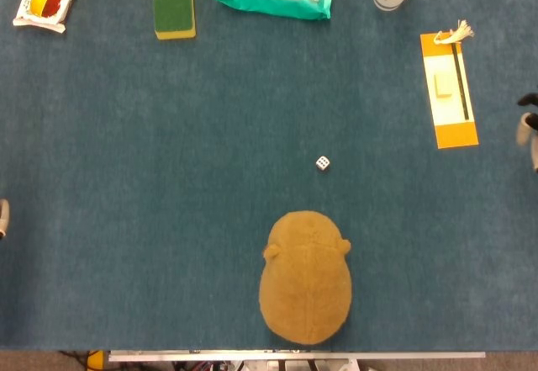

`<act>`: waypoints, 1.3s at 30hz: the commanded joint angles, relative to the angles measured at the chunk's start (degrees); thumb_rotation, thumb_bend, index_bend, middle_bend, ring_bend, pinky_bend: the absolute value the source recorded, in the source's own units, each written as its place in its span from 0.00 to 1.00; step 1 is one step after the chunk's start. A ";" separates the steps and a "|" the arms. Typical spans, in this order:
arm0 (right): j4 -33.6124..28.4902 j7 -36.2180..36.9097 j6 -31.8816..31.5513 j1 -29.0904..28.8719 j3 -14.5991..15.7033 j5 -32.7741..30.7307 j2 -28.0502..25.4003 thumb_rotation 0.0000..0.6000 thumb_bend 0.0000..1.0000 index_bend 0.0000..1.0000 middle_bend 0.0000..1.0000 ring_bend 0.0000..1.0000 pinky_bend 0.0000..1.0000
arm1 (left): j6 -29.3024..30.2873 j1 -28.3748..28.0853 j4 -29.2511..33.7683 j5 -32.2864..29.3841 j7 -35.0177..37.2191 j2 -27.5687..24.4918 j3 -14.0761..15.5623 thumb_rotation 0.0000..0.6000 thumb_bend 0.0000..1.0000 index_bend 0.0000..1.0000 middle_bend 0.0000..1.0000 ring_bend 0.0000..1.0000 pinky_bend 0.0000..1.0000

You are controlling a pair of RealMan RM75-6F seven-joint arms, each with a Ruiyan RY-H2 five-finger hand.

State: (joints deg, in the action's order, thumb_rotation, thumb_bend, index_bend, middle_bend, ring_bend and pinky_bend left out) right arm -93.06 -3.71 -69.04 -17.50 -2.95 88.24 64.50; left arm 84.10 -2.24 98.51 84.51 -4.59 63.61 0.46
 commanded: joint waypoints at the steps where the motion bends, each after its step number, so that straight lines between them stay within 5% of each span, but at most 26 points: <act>1: -2.27 -2.74 2.03 -2.24 -0.89 0.63 -0.81 1.00 0.86 0.52 0.34 0.21 0.48 | 0.24 0.12 -0.02 0.16 0.13 0.01 0.02 1.00 0.43 0.32 0.23 0.17 0.42; 4: -5.03 -5.84 4.69 -4.74 -1.65 0.80 -1.59 1.00 1.00 0.47 0.42 0.32 0.63 | 0.48 0.33 -0.22 0.22 0.66 0.03 0.05 1.00 0.43 0.32 0.23 0.17 0.42; 18: -16.68 -24.14 16.43 -14.25 -4.64 -6.64 -2.69 1.00 1.00 0.32 0.88 0.77 0.99 | 0.93 0.90 -1.59 0.60 2.79 0.39 0.22 1.00 0.43 0.32 0.24 0.17 0.42; 23: -17.80 -28.86 20.17 -18.29 -5.65 -11.67 -0.87 1.00 1.00 0.32 1.00 0.89 1.00 | 1.01 0.90 -1.81 0.76 3.21 0.39 0.11 1.00 0.43 0.32 0.24 0.17 0.42; 39: -17.12 -41.69 27.24 -30.93 -3.63 -29.32 4.96 1.00 1.00 0.32 1.00 1.00 1.00 | -0.12 0.59 -2.87 0.32 4.44 0.65 0.02 1.00 0.43 0.32 0.24 0.17 0.42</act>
State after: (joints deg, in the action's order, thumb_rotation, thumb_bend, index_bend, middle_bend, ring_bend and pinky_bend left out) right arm -109.82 -43.27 -42.62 -46.73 -7.35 61.67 68.93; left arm 83.99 -1.64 95.64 84.82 -0.16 64.26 0.48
